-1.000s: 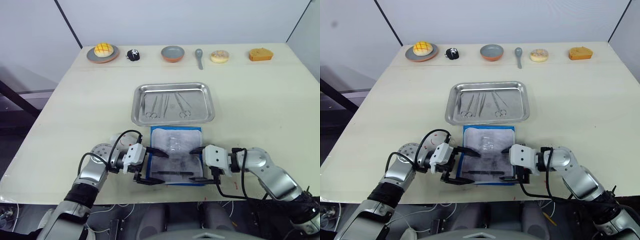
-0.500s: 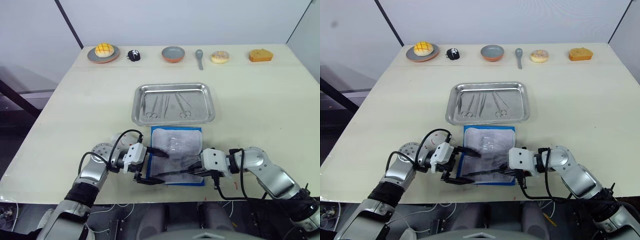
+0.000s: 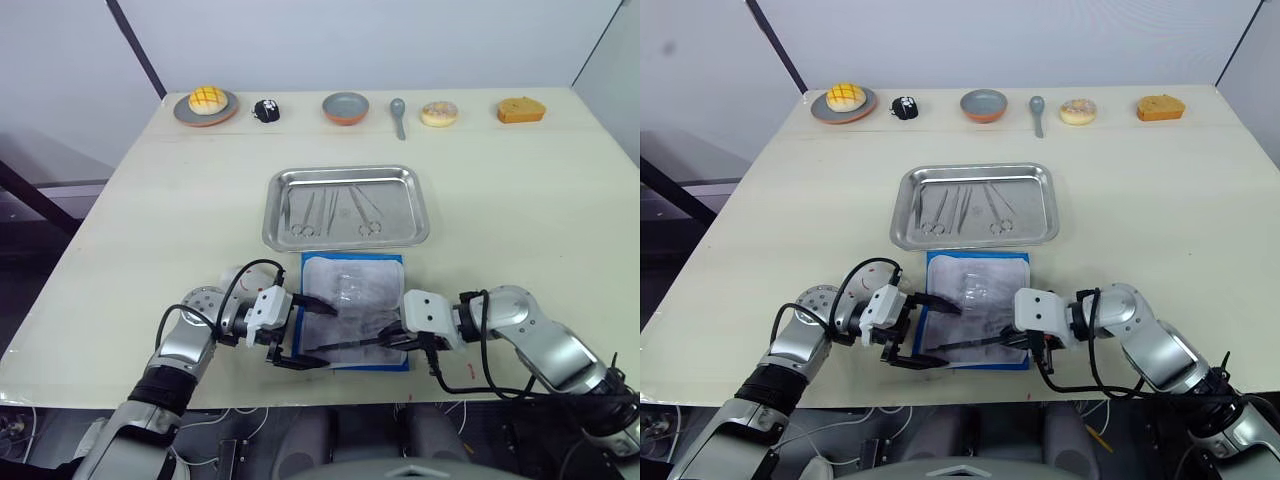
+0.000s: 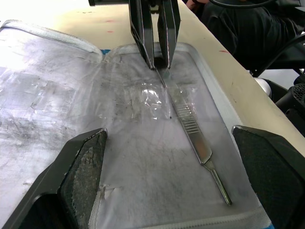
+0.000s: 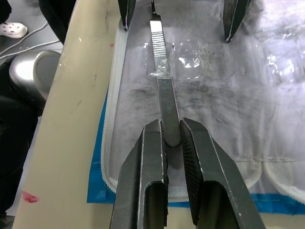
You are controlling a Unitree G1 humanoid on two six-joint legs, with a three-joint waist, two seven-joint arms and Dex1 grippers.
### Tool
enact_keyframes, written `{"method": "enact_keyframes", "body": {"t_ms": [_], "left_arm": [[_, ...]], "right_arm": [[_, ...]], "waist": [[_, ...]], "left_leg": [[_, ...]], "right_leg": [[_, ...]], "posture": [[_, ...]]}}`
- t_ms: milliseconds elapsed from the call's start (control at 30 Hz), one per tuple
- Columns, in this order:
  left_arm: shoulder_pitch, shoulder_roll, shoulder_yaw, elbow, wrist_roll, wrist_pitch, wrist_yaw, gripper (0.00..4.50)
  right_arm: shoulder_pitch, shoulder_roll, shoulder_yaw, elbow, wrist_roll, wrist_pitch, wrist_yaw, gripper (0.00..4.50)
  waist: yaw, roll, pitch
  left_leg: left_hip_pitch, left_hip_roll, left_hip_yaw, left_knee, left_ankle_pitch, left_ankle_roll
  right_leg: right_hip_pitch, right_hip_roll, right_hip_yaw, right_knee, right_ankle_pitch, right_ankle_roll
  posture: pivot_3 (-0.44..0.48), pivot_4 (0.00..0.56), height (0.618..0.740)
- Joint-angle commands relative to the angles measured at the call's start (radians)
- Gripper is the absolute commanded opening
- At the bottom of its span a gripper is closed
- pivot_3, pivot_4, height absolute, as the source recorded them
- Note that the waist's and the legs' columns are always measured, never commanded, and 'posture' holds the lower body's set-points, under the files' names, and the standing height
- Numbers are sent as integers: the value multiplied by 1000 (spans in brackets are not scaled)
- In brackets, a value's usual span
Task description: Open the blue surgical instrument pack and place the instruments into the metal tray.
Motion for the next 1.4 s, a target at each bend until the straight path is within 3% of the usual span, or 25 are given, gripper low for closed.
{"method": "enact_keyframes", "body": {"t_ms": [33, 633, 1400], "left_arm": [[34, 11, -33, 45, 57, 26, -2, 4500], [35, 8, -36, 51, 58, 22, -5, 4500], [42, 3, -36, 61, 58, 9, -4, 4500]], "right_arm": [[-25, -12, -25, -65, 17, 12, 1, 143], [-17, -104, -82, -111, 58, 13, 17, 143], [176, -302, -329, -129, 166, -111, 91, 143]], "waist": [[0, 0, 0], [0, 0, 0], [2, 0, 1]], "left_leg": [[0, 0, 0, 0, 0, 0], [0, 0, 0, 0, 0, 0], [-1, 1, 0, 0, 0, 0]], "right_leg": [[0, 0, 0, 0, 0, 0], [0, 0, 0, 0, 0, 0], [0, -1, 0, -1, 0, 0]], "posture": [[0, 150, 732], [0, 150, 732], [0, 150, 732]]}}
